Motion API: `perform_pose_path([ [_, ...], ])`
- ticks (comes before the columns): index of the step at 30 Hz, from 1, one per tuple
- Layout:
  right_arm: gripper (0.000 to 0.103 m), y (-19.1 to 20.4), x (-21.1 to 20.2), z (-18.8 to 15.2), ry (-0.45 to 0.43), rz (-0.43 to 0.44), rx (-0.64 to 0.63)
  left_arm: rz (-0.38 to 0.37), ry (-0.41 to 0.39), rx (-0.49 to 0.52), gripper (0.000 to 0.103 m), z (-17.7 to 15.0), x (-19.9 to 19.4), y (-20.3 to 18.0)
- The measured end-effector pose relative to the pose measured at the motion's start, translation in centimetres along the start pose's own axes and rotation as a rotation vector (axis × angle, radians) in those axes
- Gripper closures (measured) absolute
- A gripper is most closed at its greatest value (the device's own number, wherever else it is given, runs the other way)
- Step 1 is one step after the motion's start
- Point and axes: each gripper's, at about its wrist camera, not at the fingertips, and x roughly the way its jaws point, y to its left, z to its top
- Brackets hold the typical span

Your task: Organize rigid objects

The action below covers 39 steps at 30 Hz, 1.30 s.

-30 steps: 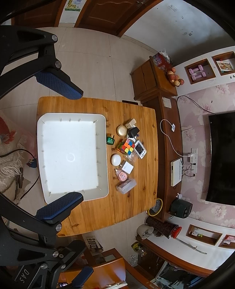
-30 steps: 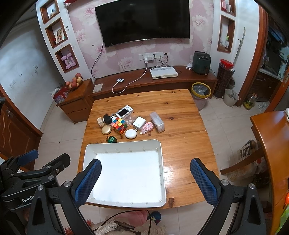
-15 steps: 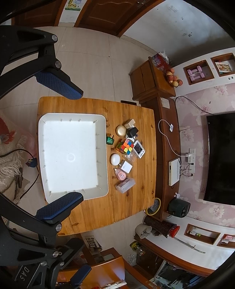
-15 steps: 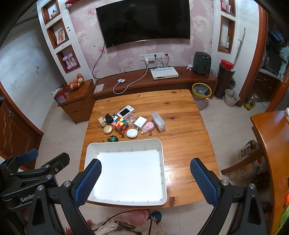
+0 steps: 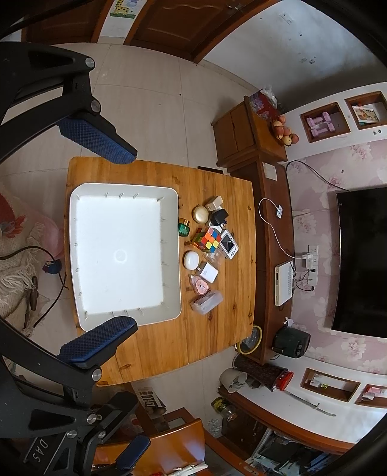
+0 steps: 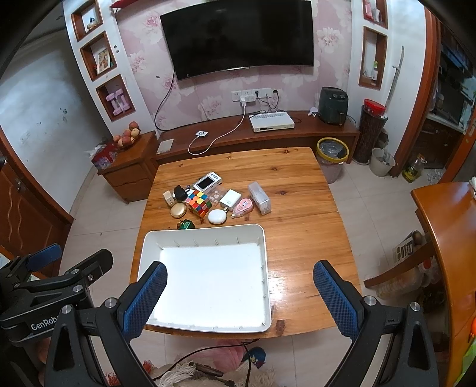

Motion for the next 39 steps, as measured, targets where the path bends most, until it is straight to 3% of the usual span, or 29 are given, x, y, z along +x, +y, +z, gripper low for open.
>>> perform_pose_path([
  [18, 0.004, -1.2, -0.9, -0.5, -0.040, -0.008, 0.013, -0.006, -0.008, -0.001, 0.001, 0.1, -1.2, -0.3],
  [34, 0.004, 1.3, 2.2, 1.9, -0.057, 0.035, 0.021, -0.048, 0.029, 0.022, 0.001, 2.8, 3.1, 2.3],
  [39, 0.004, 1.5, 5.7, 3.8, -0.023, 0.055, 0.054, 0.008, 0.038, -0.023, 0.001, 5.2, 6.5, 5.4],
])
